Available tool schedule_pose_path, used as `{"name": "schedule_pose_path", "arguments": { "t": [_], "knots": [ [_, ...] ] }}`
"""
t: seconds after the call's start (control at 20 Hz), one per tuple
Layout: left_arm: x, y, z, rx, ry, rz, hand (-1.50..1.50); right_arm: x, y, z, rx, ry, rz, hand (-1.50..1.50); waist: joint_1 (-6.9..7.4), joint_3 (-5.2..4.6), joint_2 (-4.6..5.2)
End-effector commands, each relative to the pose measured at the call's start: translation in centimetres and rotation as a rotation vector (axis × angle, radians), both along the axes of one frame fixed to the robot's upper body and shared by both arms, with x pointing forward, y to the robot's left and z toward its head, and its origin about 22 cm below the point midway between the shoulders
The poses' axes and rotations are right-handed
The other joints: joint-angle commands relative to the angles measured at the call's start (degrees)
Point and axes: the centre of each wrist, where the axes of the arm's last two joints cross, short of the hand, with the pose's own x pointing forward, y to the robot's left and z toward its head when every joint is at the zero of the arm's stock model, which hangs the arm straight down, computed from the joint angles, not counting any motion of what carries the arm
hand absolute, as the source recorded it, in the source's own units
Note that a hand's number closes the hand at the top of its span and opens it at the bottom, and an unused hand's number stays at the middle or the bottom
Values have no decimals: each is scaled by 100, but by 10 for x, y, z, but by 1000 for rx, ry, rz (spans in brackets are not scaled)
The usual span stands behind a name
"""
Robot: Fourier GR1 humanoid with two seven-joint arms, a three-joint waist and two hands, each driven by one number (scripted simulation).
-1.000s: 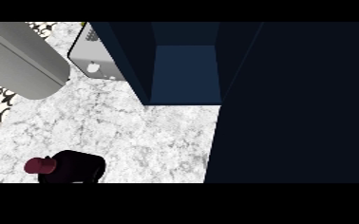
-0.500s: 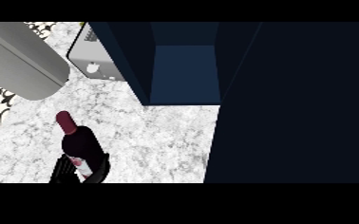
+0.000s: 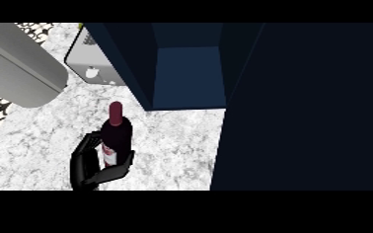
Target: Pick up the wine, place it into the cabinet and close the cabinet
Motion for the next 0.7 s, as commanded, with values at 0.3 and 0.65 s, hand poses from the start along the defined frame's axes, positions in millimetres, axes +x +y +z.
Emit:
{"name": "schedule_pose_path", "arguments": {
  "t": [0.3, 0.65],
  "knots": [
    [65, -31, 50, 16, -189, -414, 150, -15, -10, -6, -5, 36, 40, -150, 127, -1, 7],
    [70, -80, 117, -80, -198, -513, 150, -16, -9, 2, 21, 46, 58, -150, 170, 1, -21]
  ]
}}
